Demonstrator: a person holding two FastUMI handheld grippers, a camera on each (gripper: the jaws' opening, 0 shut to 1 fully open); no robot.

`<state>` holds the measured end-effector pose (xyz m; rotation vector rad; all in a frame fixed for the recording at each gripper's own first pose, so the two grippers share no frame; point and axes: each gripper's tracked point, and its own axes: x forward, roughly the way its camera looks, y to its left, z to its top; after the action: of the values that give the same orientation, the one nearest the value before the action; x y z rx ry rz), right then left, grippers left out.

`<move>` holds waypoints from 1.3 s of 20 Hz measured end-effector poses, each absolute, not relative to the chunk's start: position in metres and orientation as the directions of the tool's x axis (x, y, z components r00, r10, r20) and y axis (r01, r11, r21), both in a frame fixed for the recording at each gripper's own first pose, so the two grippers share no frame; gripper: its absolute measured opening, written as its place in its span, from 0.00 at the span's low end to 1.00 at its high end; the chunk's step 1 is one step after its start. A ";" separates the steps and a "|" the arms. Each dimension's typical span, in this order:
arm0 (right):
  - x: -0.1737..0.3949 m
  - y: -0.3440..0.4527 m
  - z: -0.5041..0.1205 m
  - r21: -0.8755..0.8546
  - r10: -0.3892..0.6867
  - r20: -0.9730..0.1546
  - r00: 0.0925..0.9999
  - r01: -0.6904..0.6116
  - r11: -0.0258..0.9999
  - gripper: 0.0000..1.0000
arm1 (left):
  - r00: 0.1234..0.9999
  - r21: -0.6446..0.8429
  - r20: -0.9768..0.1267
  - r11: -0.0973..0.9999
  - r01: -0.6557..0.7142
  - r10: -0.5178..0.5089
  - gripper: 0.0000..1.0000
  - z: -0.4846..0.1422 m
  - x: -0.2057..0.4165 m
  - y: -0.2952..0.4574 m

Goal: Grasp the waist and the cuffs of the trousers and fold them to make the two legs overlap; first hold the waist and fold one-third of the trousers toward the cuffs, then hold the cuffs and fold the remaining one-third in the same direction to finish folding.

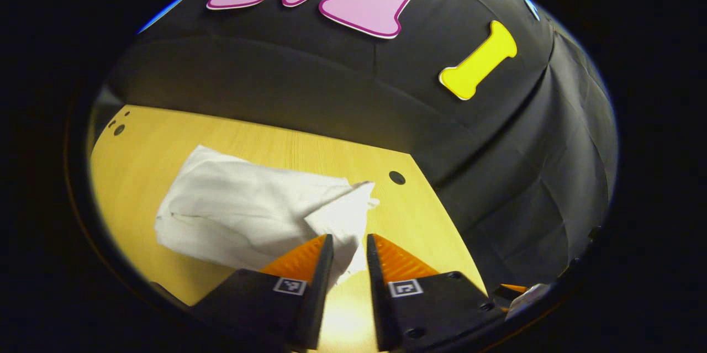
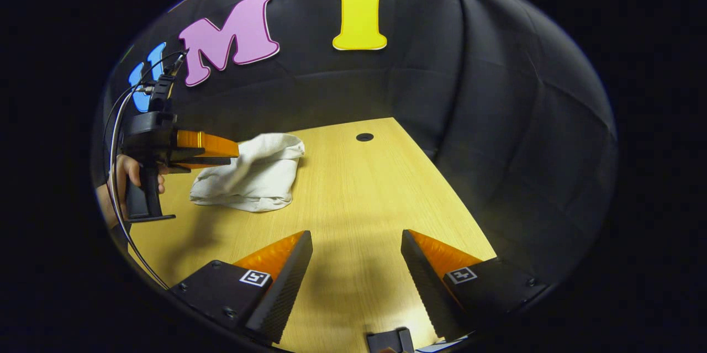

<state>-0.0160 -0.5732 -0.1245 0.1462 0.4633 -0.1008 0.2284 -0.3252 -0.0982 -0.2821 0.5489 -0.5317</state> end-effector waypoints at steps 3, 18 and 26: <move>-0.019 -0.560 -0.128 0.131 -0.045 -0.455 0.890 0.117 0.984 0.99 | 0.739 -0.347 -0.398 0.835 0.426 -0.543 0.83 -0.090 0.204 -0.299; -0.114 -0.437 -0.036 0.148 0.072 -0.278 0.958 -0.032 0.988 0.99 | 0.941 -0.102 -0.199 0.961 0.259 -0.275 0.96 -0.040 -0.015 -0.084; -0.208 -0.397 -0.024 0.166 0.117 -0.253 0.960 -0.076 0.983 0.99 | 0.965 -0.125 -0.183 0.978 0.165 -0.186 0.96 -0.077 -0.129 -0.041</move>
<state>-0.2078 -0.3972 -0.0240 0.1555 0.2648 0.0981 -0.1289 -0.0415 -0.0769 -0.1092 0.1955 -0.1776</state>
